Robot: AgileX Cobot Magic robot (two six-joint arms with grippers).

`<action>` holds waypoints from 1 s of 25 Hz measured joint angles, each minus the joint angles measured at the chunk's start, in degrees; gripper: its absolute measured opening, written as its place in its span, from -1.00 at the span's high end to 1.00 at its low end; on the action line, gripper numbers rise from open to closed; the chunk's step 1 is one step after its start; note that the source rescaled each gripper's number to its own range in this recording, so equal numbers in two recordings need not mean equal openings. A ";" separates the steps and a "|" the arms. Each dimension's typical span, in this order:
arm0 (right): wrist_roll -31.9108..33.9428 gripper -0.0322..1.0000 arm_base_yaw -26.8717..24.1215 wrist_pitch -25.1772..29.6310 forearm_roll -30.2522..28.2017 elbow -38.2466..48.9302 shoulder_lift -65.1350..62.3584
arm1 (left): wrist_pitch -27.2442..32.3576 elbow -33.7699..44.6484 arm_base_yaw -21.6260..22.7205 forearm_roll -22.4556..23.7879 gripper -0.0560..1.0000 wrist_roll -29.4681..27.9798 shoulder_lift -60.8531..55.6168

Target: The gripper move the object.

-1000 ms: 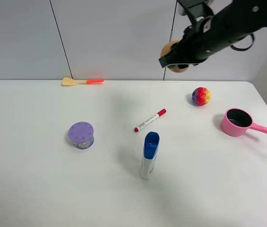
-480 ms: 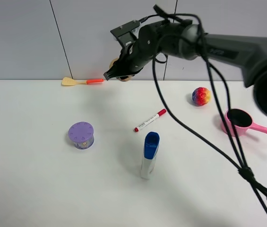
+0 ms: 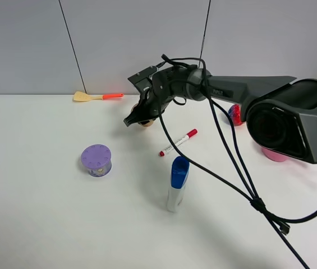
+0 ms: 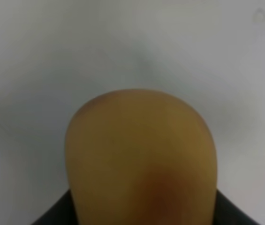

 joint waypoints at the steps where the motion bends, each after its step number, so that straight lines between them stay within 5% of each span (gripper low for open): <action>1: 0.00 0.94 0.00 0.06 0.00 0.00 0.07 | 0.00 0.00 0.00 0.00 -1.00 0.00 0.00; 4: 0.00 0.79 -0.27 0.13 0.00 -0.07 0.07 | 0.00 0.00 0.00 0.00 -1.00 0.00 0.00; 8: -0.06 -0.43 -1.31 1.88 -0.06 -0.27 0.33 | 0.00 0.00 0.00 0.00 -1.00 0.00 0.00; 10: 0.27 -0.81 -1.69 2.17 -0.06 -0.27 0.33 | 0.00 0.00 0.00 0.00 -1.00 0.00 0.00; 17: 0.97 -1.00 -1.82 3.60 -0.02 -0.48 0.03 | 0.00 0.00 0.00 0.00 -1.00 0.00 0.00; 25: 1.09 -1.00 -1.82 21.96 4.04 -0.50 -13.75 | 0.00 0.00 0.00 0.00 -1.00 0.00 0.00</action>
